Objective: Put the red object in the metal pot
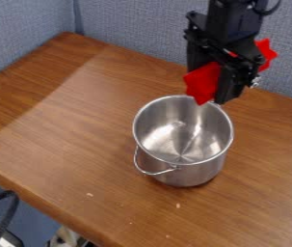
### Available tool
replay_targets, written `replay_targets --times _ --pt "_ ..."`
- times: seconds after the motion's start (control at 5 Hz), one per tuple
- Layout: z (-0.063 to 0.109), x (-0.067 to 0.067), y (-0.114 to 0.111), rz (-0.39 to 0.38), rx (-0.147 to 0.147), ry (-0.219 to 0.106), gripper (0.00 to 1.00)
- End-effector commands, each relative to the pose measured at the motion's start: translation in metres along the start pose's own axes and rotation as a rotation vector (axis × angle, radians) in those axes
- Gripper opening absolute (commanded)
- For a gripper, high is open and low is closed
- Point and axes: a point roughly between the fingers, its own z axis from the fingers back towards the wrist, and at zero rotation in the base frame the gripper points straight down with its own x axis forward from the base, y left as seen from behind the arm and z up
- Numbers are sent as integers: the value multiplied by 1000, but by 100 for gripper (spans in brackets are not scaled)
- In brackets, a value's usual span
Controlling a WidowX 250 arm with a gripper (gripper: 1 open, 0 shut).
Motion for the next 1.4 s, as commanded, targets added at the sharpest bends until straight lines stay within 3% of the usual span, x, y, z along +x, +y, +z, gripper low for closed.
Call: replay_targets --times 0.0,0.4,0.6,1.2 --pt "0 -14 2 -22 6 -46 0" --pt "-37 -19 13 -41 -1 -77 0" --pt "-39 -15 8 22 1 -71 0" --pt "-58 -10 23 31 -27 -45 0"
